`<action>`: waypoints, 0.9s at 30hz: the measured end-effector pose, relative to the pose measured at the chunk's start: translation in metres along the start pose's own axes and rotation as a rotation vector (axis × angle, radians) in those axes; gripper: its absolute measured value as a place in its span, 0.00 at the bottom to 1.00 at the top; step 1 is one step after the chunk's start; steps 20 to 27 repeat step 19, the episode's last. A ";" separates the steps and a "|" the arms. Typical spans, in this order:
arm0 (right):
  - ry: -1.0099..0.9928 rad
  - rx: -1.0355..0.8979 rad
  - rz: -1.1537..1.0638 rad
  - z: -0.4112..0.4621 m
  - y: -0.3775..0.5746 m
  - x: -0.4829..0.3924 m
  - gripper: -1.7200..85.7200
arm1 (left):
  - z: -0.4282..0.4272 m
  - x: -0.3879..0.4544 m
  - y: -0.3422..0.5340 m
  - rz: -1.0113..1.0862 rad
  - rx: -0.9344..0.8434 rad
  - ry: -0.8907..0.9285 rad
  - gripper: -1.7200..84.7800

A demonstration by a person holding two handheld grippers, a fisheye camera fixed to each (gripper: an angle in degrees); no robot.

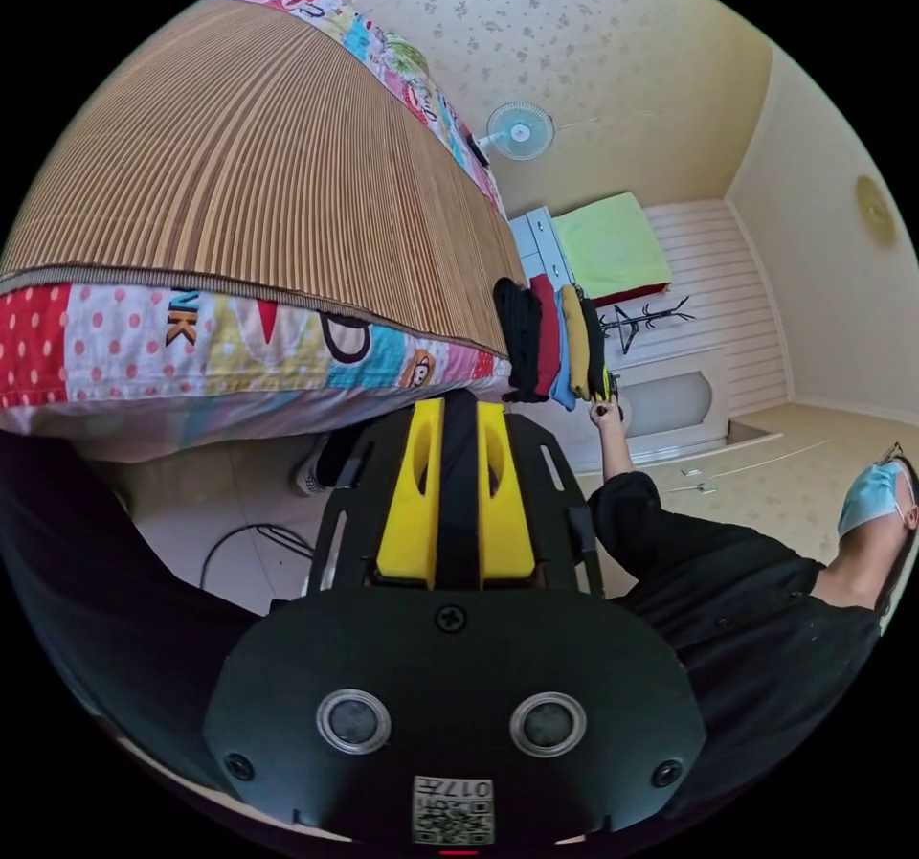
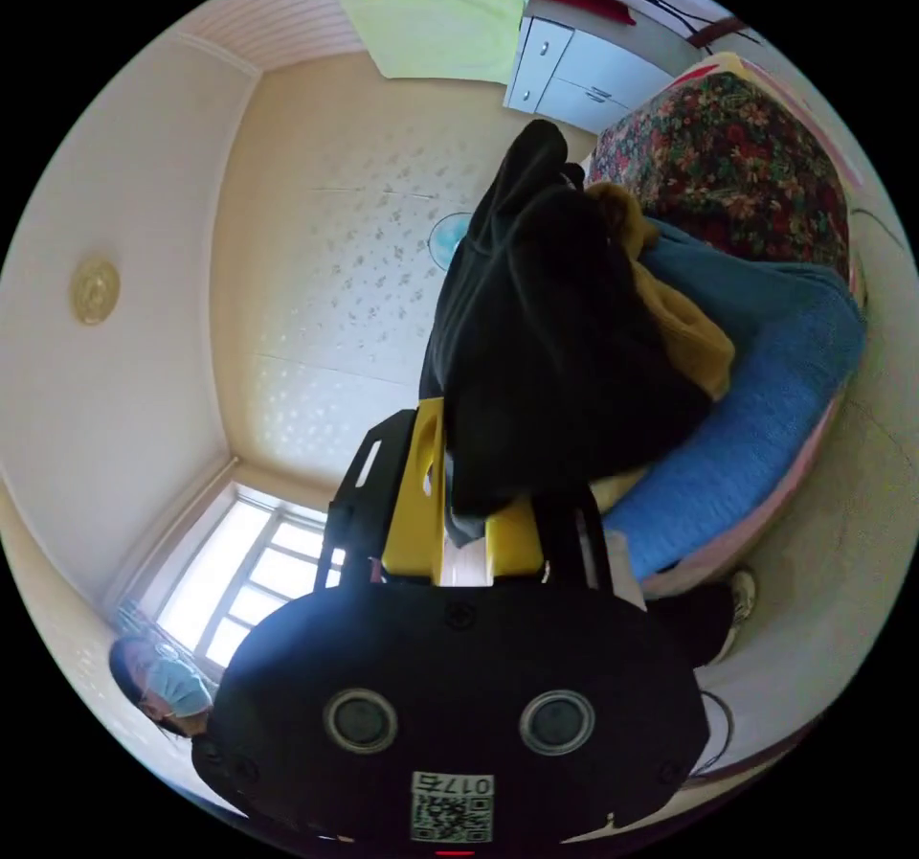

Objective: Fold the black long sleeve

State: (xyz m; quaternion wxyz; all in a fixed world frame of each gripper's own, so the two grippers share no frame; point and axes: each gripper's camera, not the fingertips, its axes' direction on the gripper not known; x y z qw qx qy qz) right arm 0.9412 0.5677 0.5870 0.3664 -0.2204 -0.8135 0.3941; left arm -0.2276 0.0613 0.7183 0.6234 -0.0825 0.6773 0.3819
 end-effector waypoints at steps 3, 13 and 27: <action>0.125 0.020 -0.046 -0.008 0.036 -0.022 0.05 | 0.013 0.005 -0.005 0.007 0.013 -0.020 0.10; 0.805 -0.760 0.073 0.142 0.168 -0.013 0.02 | -0.103 0.003 -0.004 -0.038 0.371 -0.470 0.13; 0.809 -1.162 -0.026 0.276 0.214 -0.023 0.02 | -0.249 0.031 -0.032 -0.030 0.676 -0.839 0.20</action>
